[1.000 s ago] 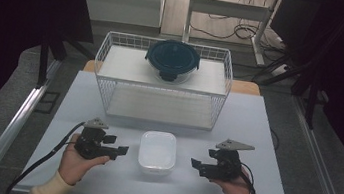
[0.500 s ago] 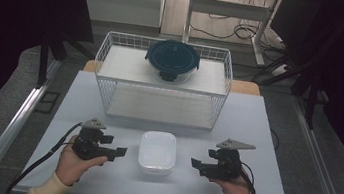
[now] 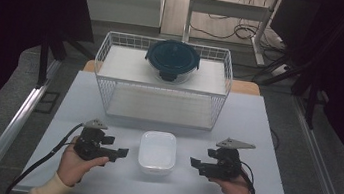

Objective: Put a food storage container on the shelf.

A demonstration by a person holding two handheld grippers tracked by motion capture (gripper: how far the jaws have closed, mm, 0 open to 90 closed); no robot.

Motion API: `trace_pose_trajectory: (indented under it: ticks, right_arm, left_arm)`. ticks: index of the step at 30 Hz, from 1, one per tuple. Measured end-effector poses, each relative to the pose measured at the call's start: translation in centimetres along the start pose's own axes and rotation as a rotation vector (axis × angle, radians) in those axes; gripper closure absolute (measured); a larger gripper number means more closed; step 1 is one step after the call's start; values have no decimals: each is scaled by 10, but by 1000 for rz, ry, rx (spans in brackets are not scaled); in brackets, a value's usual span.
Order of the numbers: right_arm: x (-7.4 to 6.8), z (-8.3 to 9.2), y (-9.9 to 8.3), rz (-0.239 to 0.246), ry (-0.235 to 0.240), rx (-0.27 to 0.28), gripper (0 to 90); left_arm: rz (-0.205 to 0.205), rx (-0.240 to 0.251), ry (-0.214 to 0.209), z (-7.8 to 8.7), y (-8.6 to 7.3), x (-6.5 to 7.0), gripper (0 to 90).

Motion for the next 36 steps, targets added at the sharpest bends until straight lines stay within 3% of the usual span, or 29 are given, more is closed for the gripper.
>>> trace_pose_trajectory:
  ticks: [5, 10, 19, 27, 36]
  right_arm:
    - [-11, 1, 8, -56, 64, 25, 234]
    - [-26, -2, 17, -45, 98, 25, 253]
    - [-45, -24, 30, -33, 135, -20, 274]
    - [-35, -54, 34, -118, 138, -58, 334]
    - [-27, -62, 23, -205, 177, -69, 407]
  left_arm:
    - [37, -15, -59, -12, -2, 6, 230]
    - [82, -10, -111, -16, 2, 10, 239]
    - [190, 6, -176, -24, 13, 5, 270]
    - [254, -12, -202, -42, 16, -4, 307]
    - [292, -31, -269, -54, 13, 0, 383]
Point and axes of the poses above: each handheld gripper's, and its own axes: z roughly backward along the jaws, y roughly out of its top, x roughly to its right, the point moved 8 cm from there along -z, roughly forward along the jaws, and after that the axes turned 3 degrees about z, right-handed, at the moved point
